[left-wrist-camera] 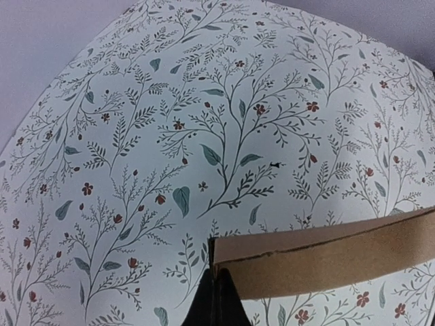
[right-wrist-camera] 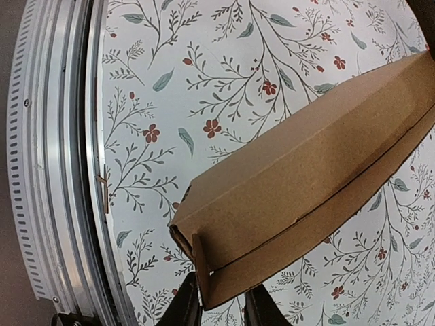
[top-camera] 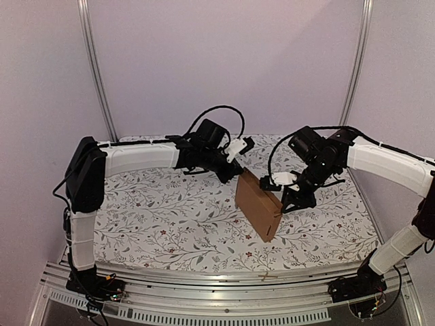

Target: Fold the paper box

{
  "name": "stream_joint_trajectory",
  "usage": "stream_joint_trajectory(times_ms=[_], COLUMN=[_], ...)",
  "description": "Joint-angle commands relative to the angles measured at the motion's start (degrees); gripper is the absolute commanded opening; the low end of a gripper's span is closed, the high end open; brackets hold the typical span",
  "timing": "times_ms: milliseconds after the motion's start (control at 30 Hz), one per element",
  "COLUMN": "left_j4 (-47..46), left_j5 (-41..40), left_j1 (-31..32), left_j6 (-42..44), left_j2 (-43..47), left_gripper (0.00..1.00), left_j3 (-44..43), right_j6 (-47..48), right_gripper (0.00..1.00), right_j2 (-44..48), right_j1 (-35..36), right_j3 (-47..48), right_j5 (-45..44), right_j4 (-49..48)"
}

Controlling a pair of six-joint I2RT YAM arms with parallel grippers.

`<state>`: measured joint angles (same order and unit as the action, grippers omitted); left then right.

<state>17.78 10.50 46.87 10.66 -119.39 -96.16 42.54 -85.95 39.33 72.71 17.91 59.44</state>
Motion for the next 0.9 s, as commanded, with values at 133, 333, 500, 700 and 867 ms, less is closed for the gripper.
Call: stream_joint_trajectory(times_ms=[133,333,500,700,867], left_j4=[3.4,2.8,2.8,3.2,4.2], left_j5=[-0.9,-0.9,-1.1,-1.5,-1.6], left_j1=[0.1,0.1,0.1,0.1,0.1], left_j6=[-0.8,-1.1,-1.1,-1.2,-0.8], left_j2=[-0.9,-0.5,-0.4,-0.2,-0.6], left_gripper=[0.0,0.0,0.0,0.0,0.0], left_j3=[7.4,8.1,7.8,7.5,6.2], right_j6=[0.6,0.0,0.2,4.8,15.5], right_gripper=[0.22,0.22,0.24,0.29,0.27], right_j2=[-0.4,-0.9,-0.5,4.3,3.9], right_j1=[0.4,0.4,0.6,0.7,4.8], right_j3=[1.8,2.2,3.7,6.2,9.6], right_j5=[-0.2,0.3,2.5,3.7,-3.5], right_j4=[1.9,2.2,4.8,9.4,15.2])
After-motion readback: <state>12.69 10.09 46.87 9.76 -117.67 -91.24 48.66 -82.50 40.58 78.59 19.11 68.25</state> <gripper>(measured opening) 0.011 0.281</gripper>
